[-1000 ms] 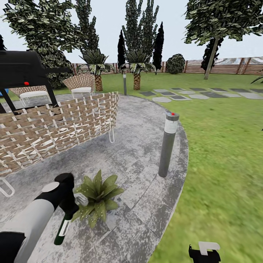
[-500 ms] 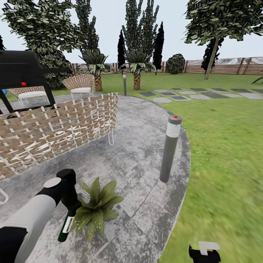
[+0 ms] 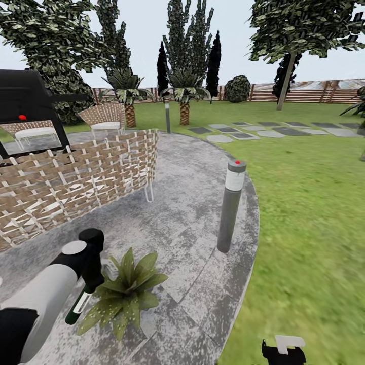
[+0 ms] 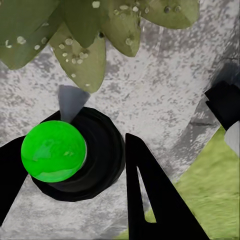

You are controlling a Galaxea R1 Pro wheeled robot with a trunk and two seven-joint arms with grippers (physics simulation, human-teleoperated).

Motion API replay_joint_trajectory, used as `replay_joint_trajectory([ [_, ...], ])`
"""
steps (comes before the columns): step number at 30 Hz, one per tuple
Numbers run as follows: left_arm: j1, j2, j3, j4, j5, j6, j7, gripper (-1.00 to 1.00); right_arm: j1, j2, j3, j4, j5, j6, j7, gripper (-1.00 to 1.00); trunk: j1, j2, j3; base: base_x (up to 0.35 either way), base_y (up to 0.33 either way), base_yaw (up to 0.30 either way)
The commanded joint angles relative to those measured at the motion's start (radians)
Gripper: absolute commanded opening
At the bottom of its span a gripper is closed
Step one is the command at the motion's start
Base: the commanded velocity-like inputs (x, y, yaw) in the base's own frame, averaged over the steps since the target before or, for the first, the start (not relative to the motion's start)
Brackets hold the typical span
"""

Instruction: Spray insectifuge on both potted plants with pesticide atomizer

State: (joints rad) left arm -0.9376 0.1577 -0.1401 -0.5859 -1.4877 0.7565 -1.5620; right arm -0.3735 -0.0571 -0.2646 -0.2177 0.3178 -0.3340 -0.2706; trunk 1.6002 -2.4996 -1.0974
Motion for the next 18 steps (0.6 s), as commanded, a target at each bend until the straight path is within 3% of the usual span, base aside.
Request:
replay_joint_trajectory([
  [1,0.000,0.000,-0.005,-0.001,-0.005,0.007,-0.009,-1.00,-0.001,0.000,-0.007,0.001,0.010,-0.004,-0.002,1.00,0.000,0.000,-0.001,0.000,0.000,-0.021],
  [6,0.000,-0.005,-0.004,-0.001,-0.005,0.005,-0.009,-1.00,-0.001,-0.001,-0.007,0.001,0.010,-0.004,-0.001,1.00,0.000,0.000,-0.001,0.000,0.047,-0.006],
  [14,-0.001,-0.012,-0.004,-0.002,-0.003,0.006,-0.009,-1.00,-0.001,0.000,-0.007,0.001,0.010,-0.004,-0.002,1.00,0.000,0.000,-0.001,0.082,0.283,0.000],
  [18,-0.001,-0.012,-0.004,-0.003,-0.003,0.005,-0.009,-1.00,-0.001,0.000,-0.007,0.001,0.010,-0.004,-0.002,1.00,0.000,0.000,0.001,0.094,0.079,-0.157],
])
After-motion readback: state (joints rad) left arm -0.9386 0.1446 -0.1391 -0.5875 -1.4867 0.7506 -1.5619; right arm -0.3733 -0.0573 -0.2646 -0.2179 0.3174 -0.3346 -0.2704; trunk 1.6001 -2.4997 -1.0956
